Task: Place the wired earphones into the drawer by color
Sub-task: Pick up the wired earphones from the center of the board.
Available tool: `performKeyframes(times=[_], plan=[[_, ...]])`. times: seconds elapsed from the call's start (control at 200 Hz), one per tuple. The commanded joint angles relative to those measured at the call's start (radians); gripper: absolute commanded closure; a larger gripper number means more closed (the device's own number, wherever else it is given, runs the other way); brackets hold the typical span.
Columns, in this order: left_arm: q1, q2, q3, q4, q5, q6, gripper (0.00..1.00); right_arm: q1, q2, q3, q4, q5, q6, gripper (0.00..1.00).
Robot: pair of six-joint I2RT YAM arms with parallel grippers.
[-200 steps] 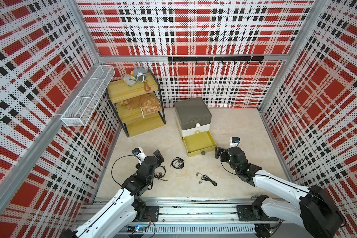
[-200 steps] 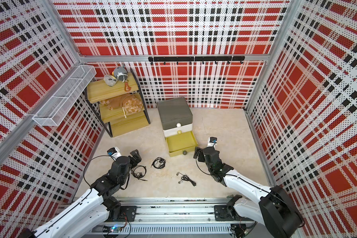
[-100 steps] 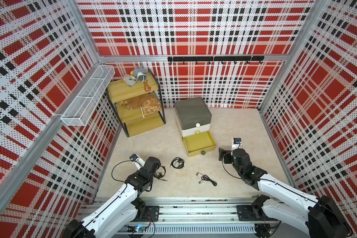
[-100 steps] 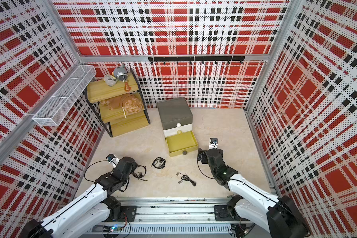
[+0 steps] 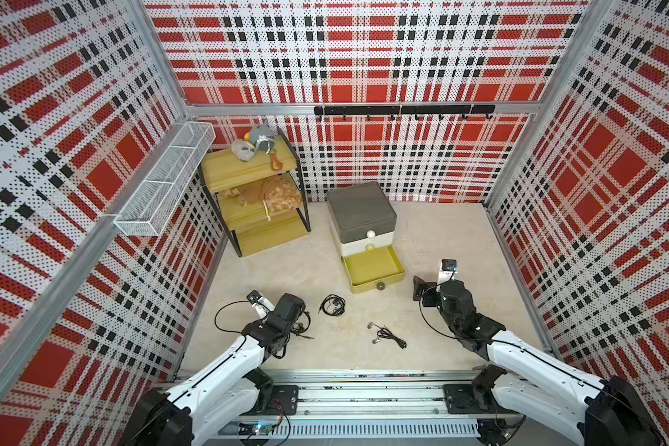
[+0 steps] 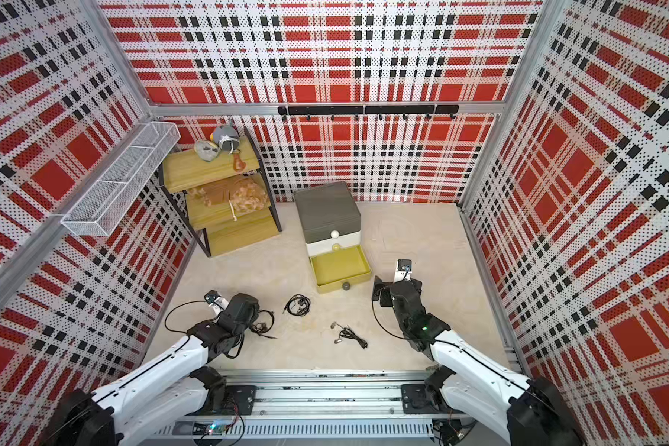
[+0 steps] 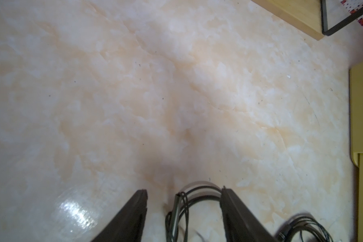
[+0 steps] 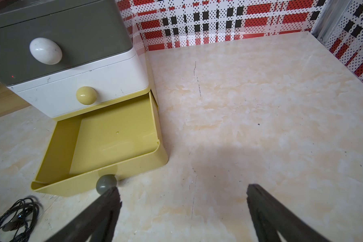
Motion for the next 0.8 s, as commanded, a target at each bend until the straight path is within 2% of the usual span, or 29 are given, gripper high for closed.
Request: performKeyframes(times=[0.0, 0.261, 0.321, 0.661, 0.717, 0.792], plan=[[0.012, 0.008, -0.014, 0.021, 0.014, 0.015, 0.39, -0.003, -0.014, -0.010, -0.011, 0.023, -0.009, 0.00], [0.014, 0.048, -0.020, 0.050, 0.040, 0.041, 0.49, -0.003, -0.017, -0.012, -0.009, 0.028, -0.010, 0.00], [0.014, 0.056, -0.023, 0.060, 0.051, 0.047, 0.54, -0.004, -0.015, -0.012, -0.008, 0.028, -0.010, 0.00], [0.016, 0.090, -0.042, 0.086, 0.061, 0.052, 0.56, -0.005, -0.023, -0.014, -0.012, 0.033, -0.015, 0.00], [0.017, 0.098, -0.042, 0.094, 0.063, 0.056, 0.63, -0.005, -0.028, -0.015, -0.013, 0.032, -0.016, 0.00], [0.017, 0.111, -0.044, 0.102, 0.066, 0.056, 0.67, -0.004, -0.033, -0.016, -0.012, 0.033, -0.014, 0.00]])
